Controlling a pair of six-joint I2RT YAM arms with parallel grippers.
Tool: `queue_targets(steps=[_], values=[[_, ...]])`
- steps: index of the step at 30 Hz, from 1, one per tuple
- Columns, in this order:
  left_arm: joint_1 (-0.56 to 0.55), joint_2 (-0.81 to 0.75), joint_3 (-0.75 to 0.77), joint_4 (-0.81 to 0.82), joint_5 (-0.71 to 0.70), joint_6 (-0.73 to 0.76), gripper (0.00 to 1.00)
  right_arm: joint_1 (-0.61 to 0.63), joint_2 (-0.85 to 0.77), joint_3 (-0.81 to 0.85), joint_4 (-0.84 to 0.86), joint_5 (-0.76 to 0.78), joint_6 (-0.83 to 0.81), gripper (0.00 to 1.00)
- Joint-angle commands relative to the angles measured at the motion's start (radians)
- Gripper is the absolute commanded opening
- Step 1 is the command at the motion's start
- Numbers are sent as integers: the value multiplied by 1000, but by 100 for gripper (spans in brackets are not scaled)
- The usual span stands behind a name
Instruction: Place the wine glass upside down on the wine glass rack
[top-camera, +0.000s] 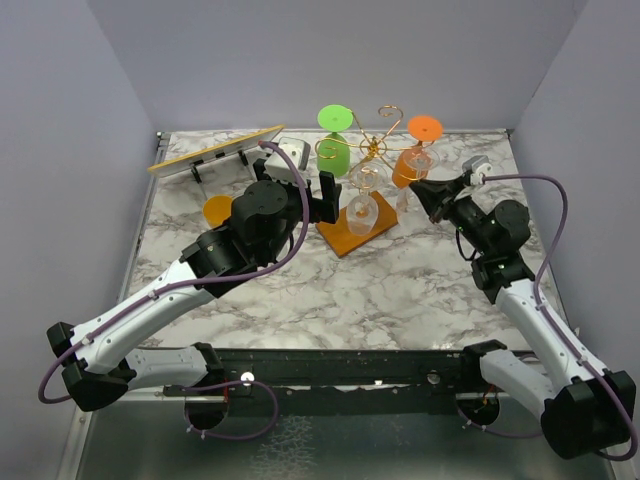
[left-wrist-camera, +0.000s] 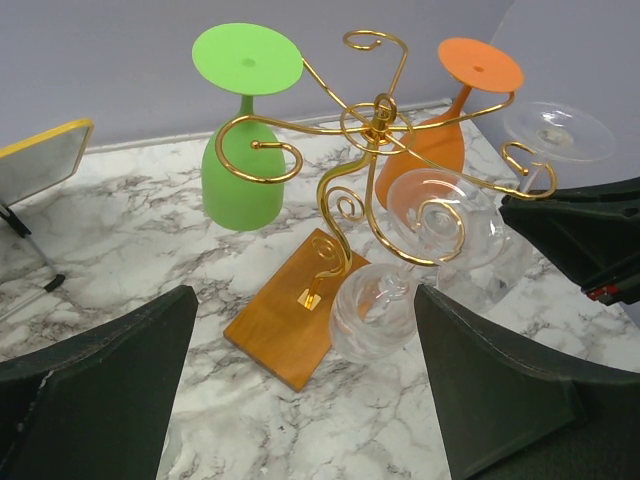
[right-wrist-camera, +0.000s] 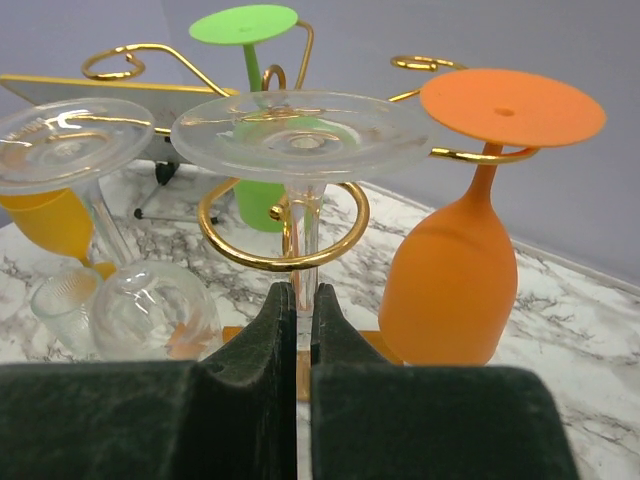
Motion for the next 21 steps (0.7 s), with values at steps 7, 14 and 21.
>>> queue_targets(steps=[7,14,21], values=[[7,-18,-24,4,37,-15,90,5,72,34,0,12,23,15],[8,-18,-29,4,39,-15,91,5,99,53,-42,57,48,37],[13,-20,-24,-1,36,-6,91,5,87,68,-65,64,53,52]])
